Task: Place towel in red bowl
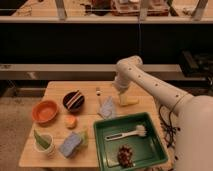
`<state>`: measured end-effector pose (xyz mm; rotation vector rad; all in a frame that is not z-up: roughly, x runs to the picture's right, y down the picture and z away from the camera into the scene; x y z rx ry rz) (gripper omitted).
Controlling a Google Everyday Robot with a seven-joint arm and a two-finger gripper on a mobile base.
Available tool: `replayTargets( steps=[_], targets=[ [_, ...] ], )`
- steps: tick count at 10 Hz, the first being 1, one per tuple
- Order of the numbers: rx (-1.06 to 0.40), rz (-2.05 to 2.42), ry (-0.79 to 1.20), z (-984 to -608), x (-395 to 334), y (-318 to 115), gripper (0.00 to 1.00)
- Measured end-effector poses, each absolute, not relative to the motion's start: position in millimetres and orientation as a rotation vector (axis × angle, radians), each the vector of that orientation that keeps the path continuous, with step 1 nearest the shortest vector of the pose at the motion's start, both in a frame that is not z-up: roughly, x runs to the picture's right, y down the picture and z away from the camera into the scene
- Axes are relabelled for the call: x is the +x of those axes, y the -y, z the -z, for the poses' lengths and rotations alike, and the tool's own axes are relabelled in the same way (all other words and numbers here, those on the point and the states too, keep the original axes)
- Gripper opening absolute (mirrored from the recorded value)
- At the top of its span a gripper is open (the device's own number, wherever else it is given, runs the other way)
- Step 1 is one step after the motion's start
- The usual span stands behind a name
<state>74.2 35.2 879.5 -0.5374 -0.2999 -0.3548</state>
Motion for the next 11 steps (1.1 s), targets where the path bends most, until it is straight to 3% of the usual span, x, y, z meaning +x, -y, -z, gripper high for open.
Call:
replayTargets(
  steps=[11],
  targets=[
    [-0.536, 0.407, 0.397, -913.3, 46.8, -82.2, 0.8]
  ],
)
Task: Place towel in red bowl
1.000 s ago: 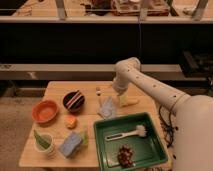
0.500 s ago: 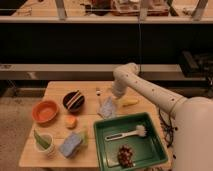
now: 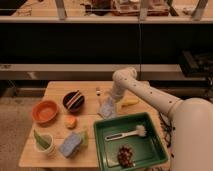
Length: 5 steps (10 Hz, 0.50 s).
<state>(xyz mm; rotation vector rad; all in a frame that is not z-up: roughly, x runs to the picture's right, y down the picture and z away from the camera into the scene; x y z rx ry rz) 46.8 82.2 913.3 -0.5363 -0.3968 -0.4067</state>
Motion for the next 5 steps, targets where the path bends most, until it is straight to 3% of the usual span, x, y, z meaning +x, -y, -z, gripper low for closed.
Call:
replayTargets(
  steps=[5],
  targets=[
    [-0.575, 0.434, 0.388, -927.2, 42.0, -89.7, 0.8]
  ],
)
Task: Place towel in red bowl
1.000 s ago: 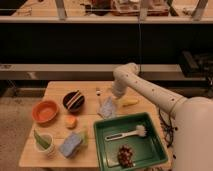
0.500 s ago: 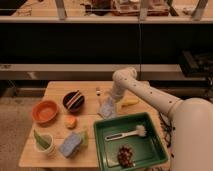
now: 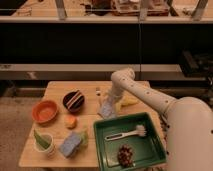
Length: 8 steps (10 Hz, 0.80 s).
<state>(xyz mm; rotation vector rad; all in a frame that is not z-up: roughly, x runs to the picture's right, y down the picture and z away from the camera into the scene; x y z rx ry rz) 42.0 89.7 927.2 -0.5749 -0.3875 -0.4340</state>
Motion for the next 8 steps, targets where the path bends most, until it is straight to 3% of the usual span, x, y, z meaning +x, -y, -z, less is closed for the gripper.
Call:
replayTargets(
  steps=[3, 8],
  targets=[
    [-0.615, 0.444, 0.358, -936.0, 38.5, -92.3, 0.78],
    [-0.644, 0.449, 0.366, -939.6, 40.7, -103.1, 0.28]
  ],
)
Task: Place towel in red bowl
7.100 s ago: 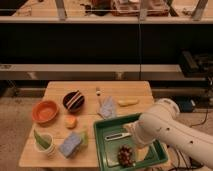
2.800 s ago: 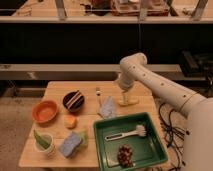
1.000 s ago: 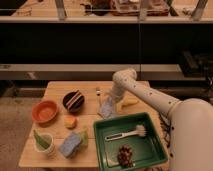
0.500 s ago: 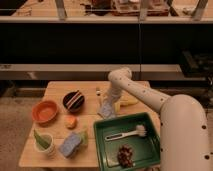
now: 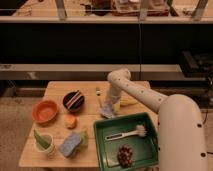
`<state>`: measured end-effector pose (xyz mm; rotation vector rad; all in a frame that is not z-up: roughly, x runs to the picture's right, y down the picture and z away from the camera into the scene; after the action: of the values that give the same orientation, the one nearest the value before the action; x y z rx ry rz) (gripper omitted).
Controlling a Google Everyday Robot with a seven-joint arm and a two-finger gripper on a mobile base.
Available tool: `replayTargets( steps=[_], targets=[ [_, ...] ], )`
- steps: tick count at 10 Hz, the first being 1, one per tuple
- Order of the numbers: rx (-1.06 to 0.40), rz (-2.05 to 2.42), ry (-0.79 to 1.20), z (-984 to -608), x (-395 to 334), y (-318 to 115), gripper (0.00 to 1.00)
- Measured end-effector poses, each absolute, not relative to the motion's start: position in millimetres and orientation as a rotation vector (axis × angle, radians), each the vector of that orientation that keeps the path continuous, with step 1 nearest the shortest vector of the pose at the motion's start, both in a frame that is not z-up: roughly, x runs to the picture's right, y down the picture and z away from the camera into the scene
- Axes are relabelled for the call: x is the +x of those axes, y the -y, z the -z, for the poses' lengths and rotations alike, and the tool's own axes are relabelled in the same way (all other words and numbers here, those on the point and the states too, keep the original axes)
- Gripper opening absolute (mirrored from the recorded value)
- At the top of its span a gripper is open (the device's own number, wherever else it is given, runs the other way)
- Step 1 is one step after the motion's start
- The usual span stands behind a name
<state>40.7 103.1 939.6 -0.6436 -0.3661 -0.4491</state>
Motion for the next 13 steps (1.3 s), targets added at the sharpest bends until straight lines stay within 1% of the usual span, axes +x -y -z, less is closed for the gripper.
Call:
replayTargets(
  steps=[1, 2, 3, 6, 7, 10, 13],
  targets=[
    [-0.645, 0.449, 0.366, -938.9, 41.1, -103.2, 0.18],
    [-0.643, 0.45, 0.365, -937.8, 41.3, -101.3, 0.11],
    [-0.643, 0.454, 0.363, -937.3, 41.7, -100.8, 0.06],
    [-0.643, 0.451, 0.371, -935.9, 41.1, -99.5, 0.06],
    [-0.653, 0.437, 0.402, -926.5, 37.8, -93.3, 0.06],
    [-0.642, 0.41, 0.475, -884.1, 27.8, -65.9, 0.06],
    [-0.541, 0.377, 0.538, -838.6, 13.7, -38.0, 0.06]
  ],
)
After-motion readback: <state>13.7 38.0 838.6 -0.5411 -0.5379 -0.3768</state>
